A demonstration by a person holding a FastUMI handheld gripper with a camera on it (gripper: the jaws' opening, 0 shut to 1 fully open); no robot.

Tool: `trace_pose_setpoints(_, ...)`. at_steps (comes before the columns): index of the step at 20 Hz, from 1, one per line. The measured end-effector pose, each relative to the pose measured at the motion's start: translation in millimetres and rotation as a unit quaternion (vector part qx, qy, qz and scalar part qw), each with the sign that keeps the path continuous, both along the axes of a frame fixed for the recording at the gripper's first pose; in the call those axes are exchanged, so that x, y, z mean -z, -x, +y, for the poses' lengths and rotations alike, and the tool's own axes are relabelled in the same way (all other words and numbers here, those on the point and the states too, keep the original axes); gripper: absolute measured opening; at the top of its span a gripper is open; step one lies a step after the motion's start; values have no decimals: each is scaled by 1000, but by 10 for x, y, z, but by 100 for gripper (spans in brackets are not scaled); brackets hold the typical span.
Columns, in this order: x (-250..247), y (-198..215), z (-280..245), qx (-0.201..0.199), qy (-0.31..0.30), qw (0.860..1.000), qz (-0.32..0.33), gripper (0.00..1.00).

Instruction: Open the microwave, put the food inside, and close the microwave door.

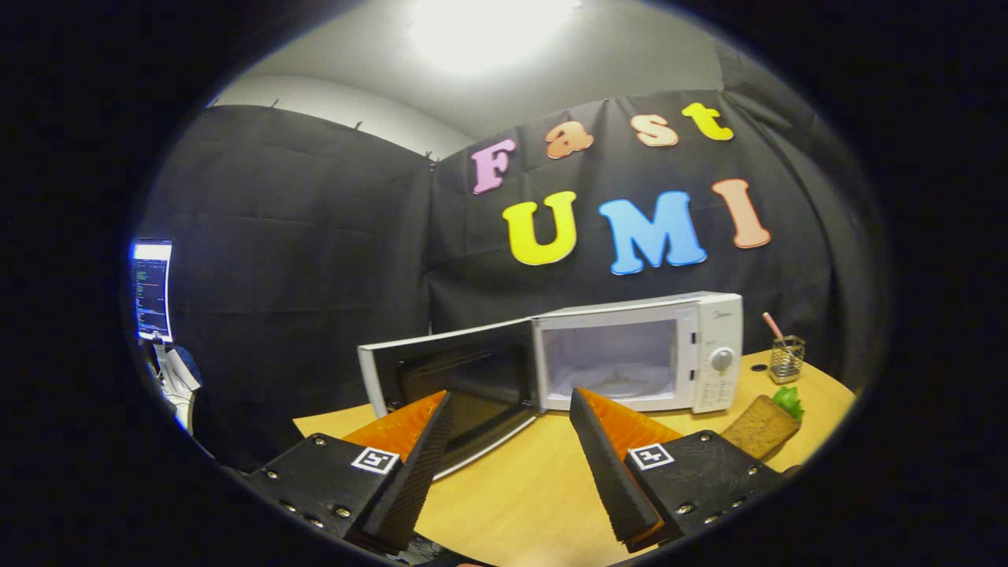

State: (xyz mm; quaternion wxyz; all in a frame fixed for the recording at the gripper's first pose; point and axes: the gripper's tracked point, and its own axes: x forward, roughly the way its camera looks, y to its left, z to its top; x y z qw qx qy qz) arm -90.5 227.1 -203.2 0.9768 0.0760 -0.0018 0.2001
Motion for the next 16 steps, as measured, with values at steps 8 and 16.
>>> trace_pose_setpoints(8,141,-106,-1548,162,-1,987,4,92)
trace_pose_setpoints(16,740,-334,-2207,207,-36,975,67,88)
